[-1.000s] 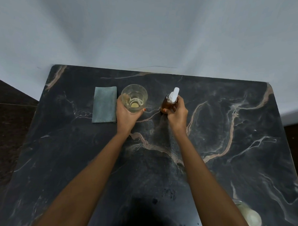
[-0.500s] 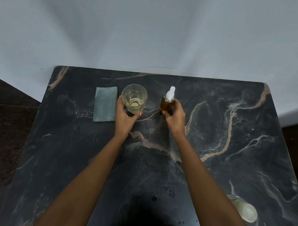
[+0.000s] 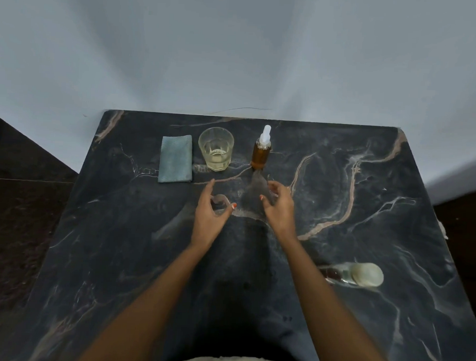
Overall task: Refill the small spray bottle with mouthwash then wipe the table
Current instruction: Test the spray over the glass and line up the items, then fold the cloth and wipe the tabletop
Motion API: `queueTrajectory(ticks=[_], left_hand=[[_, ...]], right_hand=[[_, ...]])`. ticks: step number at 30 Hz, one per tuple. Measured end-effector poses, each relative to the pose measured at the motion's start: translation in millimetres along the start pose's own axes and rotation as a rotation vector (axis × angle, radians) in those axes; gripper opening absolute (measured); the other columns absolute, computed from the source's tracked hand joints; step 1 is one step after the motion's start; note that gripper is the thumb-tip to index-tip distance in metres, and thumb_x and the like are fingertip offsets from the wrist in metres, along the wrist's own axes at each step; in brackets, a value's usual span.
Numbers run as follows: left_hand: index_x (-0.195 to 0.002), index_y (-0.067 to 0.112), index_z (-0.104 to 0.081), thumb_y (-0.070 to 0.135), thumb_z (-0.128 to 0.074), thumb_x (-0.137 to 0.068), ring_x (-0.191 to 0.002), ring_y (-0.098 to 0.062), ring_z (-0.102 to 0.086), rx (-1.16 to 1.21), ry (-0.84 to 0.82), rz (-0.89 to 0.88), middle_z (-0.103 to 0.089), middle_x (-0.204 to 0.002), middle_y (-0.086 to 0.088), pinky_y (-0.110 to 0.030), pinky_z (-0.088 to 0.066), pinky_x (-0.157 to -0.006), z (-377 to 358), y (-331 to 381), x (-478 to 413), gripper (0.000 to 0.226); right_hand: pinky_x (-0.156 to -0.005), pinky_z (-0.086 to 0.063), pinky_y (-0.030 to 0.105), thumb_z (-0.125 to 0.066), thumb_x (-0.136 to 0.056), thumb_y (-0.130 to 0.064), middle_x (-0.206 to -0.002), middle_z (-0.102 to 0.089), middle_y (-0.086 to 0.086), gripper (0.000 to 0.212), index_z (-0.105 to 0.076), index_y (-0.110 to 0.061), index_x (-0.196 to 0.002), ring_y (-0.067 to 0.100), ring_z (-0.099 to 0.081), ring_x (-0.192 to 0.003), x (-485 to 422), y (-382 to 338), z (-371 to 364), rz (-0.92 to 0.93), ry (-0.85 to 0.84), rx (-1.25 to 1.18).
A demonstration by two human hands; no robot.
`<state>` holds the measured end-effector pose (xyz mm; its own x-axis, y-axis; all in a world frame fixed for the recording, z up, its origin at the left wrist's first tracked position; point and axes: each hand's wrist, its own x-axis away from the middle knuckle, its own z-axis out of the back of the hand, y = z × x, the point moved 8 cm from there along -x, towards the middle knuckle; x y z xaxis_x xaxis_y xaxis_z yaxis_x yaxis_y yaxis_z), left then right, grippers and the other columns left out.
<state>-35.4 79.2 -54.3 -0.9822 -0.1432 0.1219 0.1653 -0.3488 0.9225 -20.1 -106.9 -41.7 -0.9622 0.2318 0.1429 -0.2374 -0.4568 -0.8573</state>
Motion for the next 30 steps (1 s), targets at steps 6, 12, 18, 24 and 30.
queueTrajectory(ticks=[6,12,18,24,30], left_hand=[[-0.138,0.019,-0.032,0.021,-0.071,-0.076,-0.129,-0.003,-0.032,0.008,-0.032,-0.068,-0.037,-0.144,0.001,-0.021,-0.027,-0.106,-6.5,11.5,47.7,0.073],[-0.137,0.022,-0.033,0.023,-0.071,-0.076,-0.133,-0.009,-0.032,0.039,-0.102,-0.072,-0.037,-0.144,0.001,-0.031,-0.028,-0.111,-23.9,11.6,93.6,0.072],[-0.135,0.021,-0.035,0.022,-0.069,-0.078,-0.131,-0.006,-0.033,0.031,-0.161,-0.077,-0.038,-0.141,0.005,-0.022,-0.026,-0.107,-50.1,11.3,134.4,0.067],[-0.134,0.026,-0.036,0.021,-0.070,-0.077,-0.130,-0.005,-0.033,0.047,-0.265,-0.101,-0.037,-0.136,0.013,-0.019,-0.025,-0.105,-91.7,22.5,155.0,0.066],[-0.133,0.023,-0.037,0.013,-0.071,-0.076,-0.130,-0.007,-0.034,0.073,-0.362,-0.136,-0.037,-0.136,0.010,-0.018,-0.028,-0.105,-136.3,42.0,155.9,0.068]], right_hand=[[-0.099,-0.039,0.027,-0.062,-0.083,-0.003,-0.122,-0.055,0.010,0.038,-0.051,-0.006,-0.119,0.018,-0.051,-0.114,50.8,9.2,9.1,0.068,-0.025,-0.001],[-0.096,-0.042,0.027,-0.064,-0.082,-0.005,-0.116,-0.059,0.008,0.033,-0.055,-0.008,-0.114,0.015,-0.054,-0.108,100.9,29.5,30.2,0.080,-0.036,-0.021],[-0.091,-0.046,0.026,-0.064,-0.081,-0.002,-0.103,-0.060,-0.003,0.027,-0.059,-0.009,-0.106,0.013,-0.059,-0.100,147.8,53.7,60.9,0.105,-0.065,-0.044],[-0.083,-0.047,0.009,-0.064,-0.081,-0.004,-0.099,-0.063,-0.001,0.019,-0.063,-0.012,-0.099,0.006,-0.061,-0.089,174.3,90.7,106.8,0.066,0.005,-0.007],[-0.077,-0.043,0.001,-0.066,-0.079,0.001,-0.099,-0.062,0.006,0.019,-0.062,-0.007,-0.096,0.001,-0.056,-0.084,171.1,108.6,161.6,0.019,0.216,0.000]])
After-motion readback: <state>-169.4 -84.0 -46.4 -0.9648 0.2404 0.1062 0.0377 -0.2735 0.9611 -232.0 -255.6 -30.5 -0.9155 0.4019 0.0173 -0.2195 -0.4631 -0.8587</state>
